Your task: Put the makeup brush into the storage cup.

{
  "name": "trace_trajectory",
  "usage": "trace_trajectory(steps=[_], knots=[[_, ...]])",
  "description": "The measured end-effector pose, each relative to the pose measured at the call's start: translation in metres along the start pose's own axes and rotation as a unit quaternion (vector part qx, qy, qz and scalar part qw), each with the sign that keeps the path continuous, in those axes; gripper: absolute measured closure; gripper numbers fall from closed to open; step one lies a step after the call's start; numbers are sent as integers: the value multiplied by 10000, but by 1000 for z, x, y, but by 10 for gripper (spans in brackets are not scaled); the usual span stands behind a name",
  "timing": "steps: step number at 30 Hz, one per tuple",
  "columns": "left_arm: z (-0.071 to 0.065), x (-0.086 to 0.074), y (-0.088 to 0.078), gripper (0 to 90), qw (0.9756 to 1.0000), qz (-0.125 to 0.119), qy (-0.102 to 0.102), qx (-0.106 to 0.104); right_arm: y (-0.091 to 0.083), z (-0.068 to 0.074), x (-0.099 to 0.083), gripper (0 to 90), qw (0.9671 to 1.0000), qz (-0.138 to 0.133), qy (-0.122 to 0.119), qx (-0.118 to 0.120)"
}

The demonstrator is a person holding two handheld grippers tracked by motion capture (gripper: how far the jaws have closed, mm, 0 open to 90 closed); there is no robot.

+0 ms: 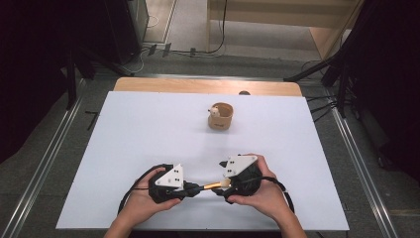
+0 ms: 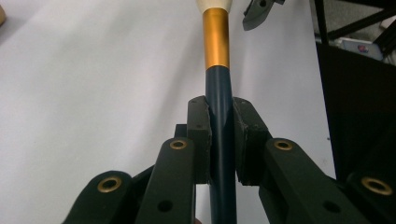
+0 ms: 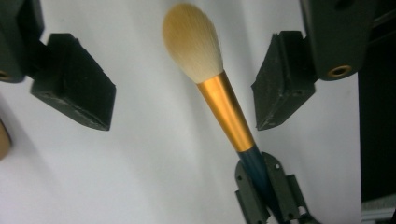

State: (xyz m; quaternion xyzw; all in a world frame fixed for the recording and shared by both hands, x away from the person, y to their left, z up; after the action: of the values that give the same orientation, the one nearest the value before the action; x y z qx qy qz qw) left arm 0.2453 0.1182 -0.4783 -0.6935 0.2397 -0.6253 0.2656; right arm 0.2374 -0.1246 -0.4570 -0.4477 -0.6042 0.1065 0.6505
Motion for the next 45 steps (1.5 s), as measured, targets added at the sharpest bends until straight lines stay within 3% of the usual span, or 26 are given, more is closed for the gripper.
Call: trace_trajectory(steps=[6, 8, 9, 11, 12, 13, 14, 18, 19, 20, 26, 27, 28, 29, 31, 33, 35, 36, 37, 38, 40, 44, 45], knots=[[3, -1, -7, 804, 9995, -287, -105, 104, -6, -6, -2, 187, 9985, -332, 430, -43], [4, -2, -11, 804, 9987, -453, -153, 173, -10, -9, -3, 185, 9958, -605, 692, -33], [4, -2, -11, 804, 9987, -453, -153, 173, -10, -9, -3, 185, 9958, -605, 692, -33], [5, -2, -14, 804, 9982, -548, -184, 184, -15, -13, -2, 185, 9912, -830, 1028, -60], [5, -2, -15, 804, 9979, -585, -200, 186, -15, -13, -2, 185, 9912, -830, 1028, -60], [6, -2, -16, 803, 9976, -627, -213, 224, -18, -15, -2, 185, 9876, -958, 1237, -124], [6, -2, -18, 803, 9971, -677, -234, 243, -18, -15, -2, 185, 9876, -958, 1237, -124], [8, -3, -24, 804, 9950, -902, -283, 309, -22, -20, -5, 186, 9789, -1244, 1616, -90], [8, -3, -25, 804, 9942, -973, -307, 337, -23, -21, -6, 185, 9754, -1354, 1737, -103], [8, -3, -26, 804, 9933, -1049, -337, 356, -23, -21, -6, 185, 9754, -1354, 1737, -103], [9, -5, -35, 804, 9875, -1426, -414, 527, -28, -23, -9, 168, 9638, -1739, 2017, -144], [9, -5, -38, 804, 9853, -1555, -423, 561, -29, -24, -11, 168, 9582, -1880, 2153, -131], [10, -5, -39, 804, 9844, -1609, -437, 558, -30, -24, -11, 168, 9559, -1943, 2197, -128], [10, -5, -39, 804, 9844, -1609, -437, 558, -30, -24, -11, 168, 9559, -1943, 2197, -128], [10, -5, -41, 804, 9826, -1697, -466, 602, -30, -24, -12, 168, 9520, -2027, 2287, -154], [9, -5, -41, 804, 9803, -1804, -503, 631, -29, -21, -12, 160, 9501, -2048, 2330, -332], [9, -4, -42, 804, 9781, -1890, -536, 689, -28, -21, -12, 159, 9486, -2070, 2366, -354], [9, -4, -43, 804, 9764, -1970, -559, 691, -28, -20, -12, 159, 9466, -2103, 2416, -359], [9, -5, -45, 804, 9732, -2106, -596, 704, -26, -19, -12, 159, 9419, -2195, 2526, -290], [9, -5, -45, 804, 9732, -2106, -596, 704, -26, -19, -12, 159, 9419, -2195, 2526, -290], [10, -6, -47, 804, 9698, -2234, -641, 740, -24, -18, -12, 159, 9384, -2264, 2605, -177], [9, -7, -50, 804, 9640, -2438, -707, 791, -20, -13, -10, 159, 9283, -2490, 2762, -16], [9, -7, -50, 804, 9631, -2475, -701, 792, -19, -10, -8, 165, 9226, -2587, 2861, 7]])
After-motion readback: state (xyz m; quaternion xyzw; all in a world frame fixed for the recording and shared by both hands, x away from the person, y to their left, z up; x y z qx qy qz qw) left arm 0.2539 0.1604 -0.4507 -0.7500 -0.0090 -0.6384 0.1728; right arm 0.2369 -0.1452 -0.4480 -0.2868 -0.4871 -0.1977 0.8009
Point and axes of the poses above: each handheld gripper's, and its own axes: y roughly forward along the jaws, x roughly out of its top, z roughly to its left, the point moved 1 cm from there along y, roughly forward along the jaws, and after that the axes turned 4 degrees about -x, right-handed, at the moved point
